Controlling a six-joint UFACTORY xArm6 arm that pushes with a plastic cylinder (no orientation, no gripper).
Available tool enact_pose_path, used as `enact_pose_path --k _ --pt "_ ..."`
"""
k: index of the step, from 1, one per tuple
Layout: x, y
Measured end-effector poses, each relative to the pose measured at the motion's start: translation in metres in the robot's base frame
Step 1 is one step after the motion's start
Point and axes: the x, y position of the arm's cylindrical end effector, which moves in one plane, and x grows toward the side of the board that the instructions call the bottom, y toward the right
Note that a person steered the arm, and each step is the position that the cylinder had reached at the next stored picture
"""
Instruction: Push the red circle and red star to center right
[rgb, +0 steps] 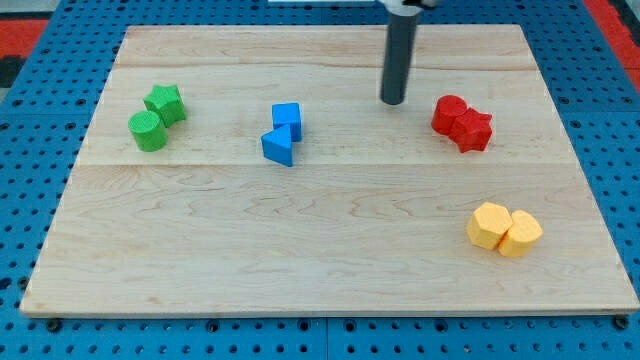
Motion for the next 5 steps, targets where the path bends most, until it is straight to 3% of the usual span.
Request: enact_pose_path --k 1,3,5 --pt "0.0 0.034" --pt "0.052 0.059" --pt "0.072 0.083"
